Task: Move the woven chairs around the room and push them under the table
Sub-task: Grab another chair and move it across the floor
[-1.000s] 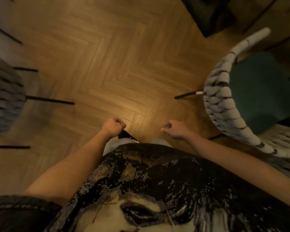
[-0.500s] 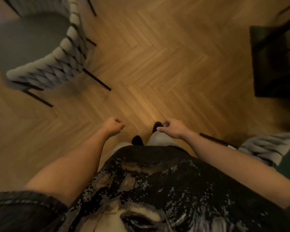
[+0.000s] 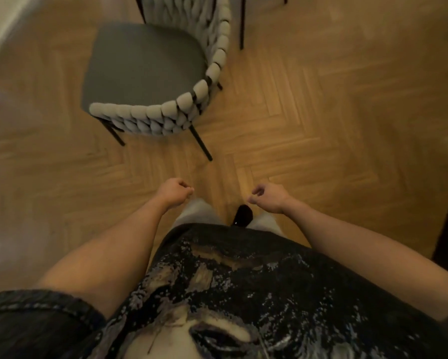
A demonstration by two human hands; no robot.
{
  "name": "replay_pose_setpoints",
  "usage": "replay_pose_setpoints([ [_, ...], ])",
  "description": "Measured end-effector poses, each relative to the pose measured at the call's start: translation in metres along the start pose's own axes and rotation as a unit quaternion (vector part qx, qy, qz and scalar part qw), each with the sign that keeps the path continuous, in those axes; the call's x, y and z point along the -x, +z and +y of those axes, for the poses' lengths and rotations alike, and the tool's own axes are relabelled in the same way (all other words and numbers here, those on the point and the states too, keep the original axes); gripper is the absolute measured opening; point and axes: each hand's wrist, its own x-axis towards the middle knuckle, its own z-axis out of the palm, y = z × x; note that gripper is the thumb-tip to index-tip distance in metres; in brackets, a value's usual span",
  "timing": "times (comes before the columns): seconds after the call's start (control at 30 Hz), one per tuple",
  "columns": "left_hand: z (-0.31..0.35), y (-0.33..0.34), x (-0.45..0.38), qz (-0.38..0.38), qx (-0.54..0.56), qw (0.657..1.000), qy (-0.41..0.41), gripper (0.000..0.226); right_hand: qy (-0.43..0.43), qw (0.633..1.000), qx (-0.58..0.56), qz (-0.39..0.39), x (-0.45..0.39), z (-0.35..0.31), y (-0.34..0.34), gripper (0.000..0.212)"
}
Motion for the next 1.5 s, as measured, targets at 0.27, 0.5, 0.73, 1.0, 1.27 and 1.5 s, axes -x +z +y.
replay_pose_setpoints([
  [0.27, 0.038, -0.066, -0.061, 0.047, 0.040, 0.998, 0.002, 0.021, -0.049, 0.995, 0.081, -0.022, -0.071, -0.087, -0.077, 0.049],
  [0.5, 0.068, -0.147, -0.112, 0.061, 0.059, 0.996, 0.007, 0.015, -0.071, 0.989, 0.129, -0.025, -0.140, -0.172, -0.125, 0.047],
  [0.73, 0.092, -0.193, -0.151, 0.071, 0.100, 0.992, -0.013, 0.011, -0.120, 0.976, 0.178, -0.037, -0.188, -0.243, -0.165, 0.038],
  [1.0, 0.123, -0.196, -0.186, 0.088, 0.136, 0.985, -0.052, 0.009, -0.178, 0.937, 0.290, -0.080, -0.236, -0.289, -0.210, 0.025],
  [1.27, 0.173, -0.150, -0.206, 0.074, 0.116, 0.984, -0.117, 0.030, -0.255, 0.828, 0.477, -0.145, -0.286, -0.306, -0.266, 0.036],
  [1.5, 0.223, -0.127, -0.216, -0.029, -0.023, 0.986, -0.160, 0.083, -0.309, 0.650, 0.673, -0.171, -0.328, -0.309, -0.308, 0.068],
])
